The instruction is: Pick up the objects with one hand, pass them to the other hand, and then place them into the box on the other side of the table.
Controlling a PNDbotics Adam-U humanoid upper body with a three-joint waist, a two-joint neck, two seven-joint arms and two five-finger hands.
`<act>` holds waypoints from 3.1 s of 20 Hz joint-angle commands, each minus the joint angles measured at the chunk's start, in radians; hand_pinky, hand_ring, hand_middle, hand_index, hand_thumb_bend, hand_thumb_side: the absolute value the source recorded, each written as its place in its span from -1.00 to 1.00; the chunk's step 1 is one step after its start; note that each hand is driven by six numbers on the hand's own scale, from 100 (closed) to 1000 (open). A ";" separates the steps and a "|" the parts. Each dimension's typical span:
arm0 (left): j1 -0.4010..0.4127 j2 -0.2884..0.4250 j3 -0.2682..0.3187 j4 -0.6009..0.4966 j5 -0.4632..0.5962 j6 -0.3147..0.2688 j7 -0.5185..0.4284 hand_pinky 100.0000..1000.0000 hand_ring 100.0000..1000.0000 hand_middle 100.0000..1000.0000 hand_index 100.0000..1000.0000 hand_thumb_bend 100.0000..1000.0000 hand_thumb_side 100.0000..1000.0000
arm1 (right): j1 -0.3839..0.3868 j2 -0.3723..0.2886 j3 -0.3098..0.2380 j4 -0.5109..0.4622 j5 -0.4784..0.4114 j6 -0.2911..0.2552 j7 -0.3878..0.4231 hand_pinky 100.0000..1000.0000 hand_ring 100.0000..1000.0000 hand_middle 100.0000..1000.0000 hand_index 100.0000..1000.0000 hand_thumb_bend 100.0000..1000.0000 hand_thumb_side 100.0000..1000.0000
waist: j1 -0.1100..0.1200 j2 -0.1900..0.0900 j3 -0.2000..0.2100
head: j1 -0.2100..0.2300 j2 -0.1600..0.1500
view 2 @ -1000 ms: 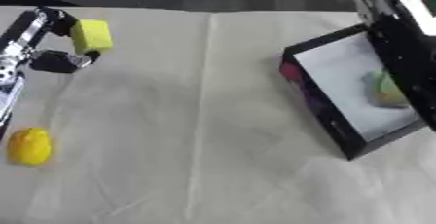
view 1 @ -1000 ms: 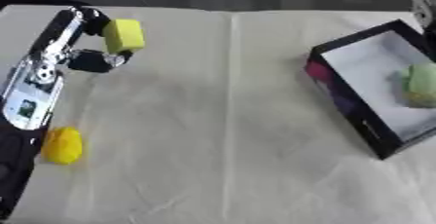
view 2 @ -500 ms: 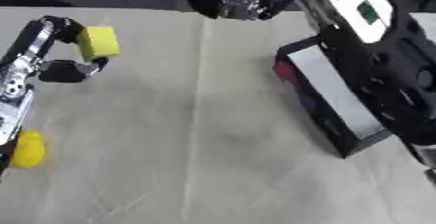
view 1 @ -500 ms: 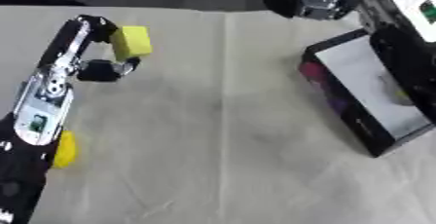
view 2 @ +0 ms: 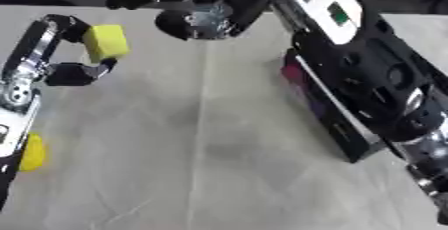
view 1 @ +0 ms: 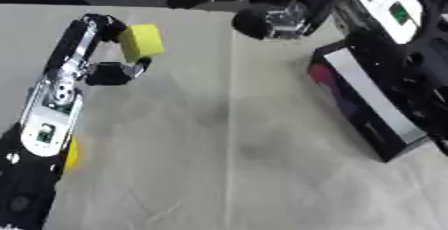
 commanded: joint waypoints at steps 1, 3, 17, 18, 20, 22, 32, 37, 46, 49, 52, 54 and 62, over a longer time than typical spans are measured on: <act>-0.008 -0.010 -0.007 -0.040 -0.018 0.001 0.008 0.33 0.04 -0.29 -0.20 -0.93 -1.00 | -0.022 -0.004 -0.002 0.007 0.035 -0.039 -0.006 1.00 0.92 1.00 1.00 -1.00 -0.80 | -0.005 -0.014 0.002 | -0.008 -0.002; -0.006 -0.018 -0.012 -0.051 -0.024 0.004 0.009 0.33 0.03 -0.29 -0.20 -0.93 -1.00 | -0.021 0.001 0.002 0.022 0.066 -0.068 -0.010 1.00 0.91 1.00 1.00 -1.00 -0.94 | -0.004 -0.013 0.003 | -0.011 -0.002; 0.029 -0.072 -0.041 -0.118 -0.028 0.039 0.023 0.30 -0.01 -0.32 -0.23 -0.95 -1.00 | -0.036 0.020 0.007 0.152 0.248 -0.309 -0.115 0.96 0.84 0.98 1.00 -1.00 -1.00 | 0.004 -0.005 0.022 | -0.051 -0.002; 0.030 -0.074 -0.042 -0.119 -0.025 0.042 0.025 0.29 -0.01 -0.32 -0.23 -0.95 -1.00 | -0.036 0.022 0.008 0.163 0.260 -0.327 -0.125 0.96 0.84 0.98 1.00 -1.00 -1.00 | 0.005 -0.004 0.025 | -0.055 -0.002; 0.034 -0.082 -0.044 -0.115 -0.014 0.049 0.027 0.29 -0.01 -0.32 -0.23 -0.96 -1.00 | -0.037 0.023 0.010 0.182 0.283 -0.364 -0.147 0.94 0.87 0.96 1.00 -1.00 -1.00 | 0.008 -0.003 0.033 | -0.063 -0.002; 0.038 -0.089 -0.046 -0.111 0.001 0.054 0.028 0.28 -0.02 -0.32 -0.23 -0.95 -1.00 | -0.037 0.024 0.010 0.201 0.305 -0.400 -0.171 0.94 0.86 0.96 1.00 -1.00 -1.00 | 0.011 -0.003 0.042 | -0.071 -0.002; 0.038 -0.107 -0.053 -0.110 0.132 0.005 0.043 0.25 -0.08 -0.38 -0.28 -0.85 -1.00 | -0.039 0.043 0.014 0.274 0.402 -0.513 -0.223 0.90 0.78 0.74 0.85 -0.84 -1.00 | 0.011 0.000 0.057 | -0.088 -0.002; 0.034 -0.110 -0.057 -0.102 0.216 -0.046 0.015 0.25 -0.08 -0.39 -0.28 -0.84 -1.00 | -0.043 0.050 0.011 0.303 0.441 -0.555 -0.239 0.89 0.79 0.72 0.78 -0.77 -1.00 | 0.008 0.004 0.062 | -0.092 -0.002; 0.032 -0.123 -0.068 -0.084 0.339 -0.051 -0.045 0.23 -0.09 -0.41 -0.28 -0.81 -1.00 | -0.048 0.055 0.008 0.317 0.469 -0.603 -0.243 0.89 0.80 0.72 0.78 -0.61 -1.00 | 0.008 0.008 0.063 | -0.101 -0.002; 0.032 -0.128 -0.075 -0.080 0.377 -0.043 -0.064 0.23 -0.09 -0.41 -0.27 -0.80 -1.00 | -0.049 0.056 0.007 0.320 0.485 -0.615 -0.258 0.89 0.79 0.68 0.76 -0.54 -1.00 | 0.007 0.010 0.063 | -0.102 -0.002; 0.032 -0.132 -0.077 -0.075 0.414 -0.029 -0.078 0.22 -0.09 -0.41 -0.27 -0.76 -1.00 | -0.041 0.047 0.006 0.315 0.505 -0.628 -0.275 0.88 0.79 0.62 0.72 -0.48 -1.00 | 0.006 0.012 0.063 | -0.101 -0.002; 0.032 -0.133 -0.077 -0.073 0.437 -0.020 -0.080 0.22 -0.10 -0.42 -0.26 -0.76 -1.00 | -0.034 0.036 0.007 0.305 0.515 -0.635 -0.283 0.88 0.79 0.59 0.68 -0.44 -1.00 | 0.006 0.013 0.062 | -0.099 -0.002; 0.029 -0.135 -0.079 -0.074 0.491 -0.015 -0.085 0.22 -0.10 -0.42 -0.26 -0.76 -1.00 | -0.028 0.029 0.009 0.295 0.535 -0.636 -0.290 0.88 0.78 0.46 0.64 -0.47 -0.97 | 0.004 0.017 0.061 | -0.101 -0.002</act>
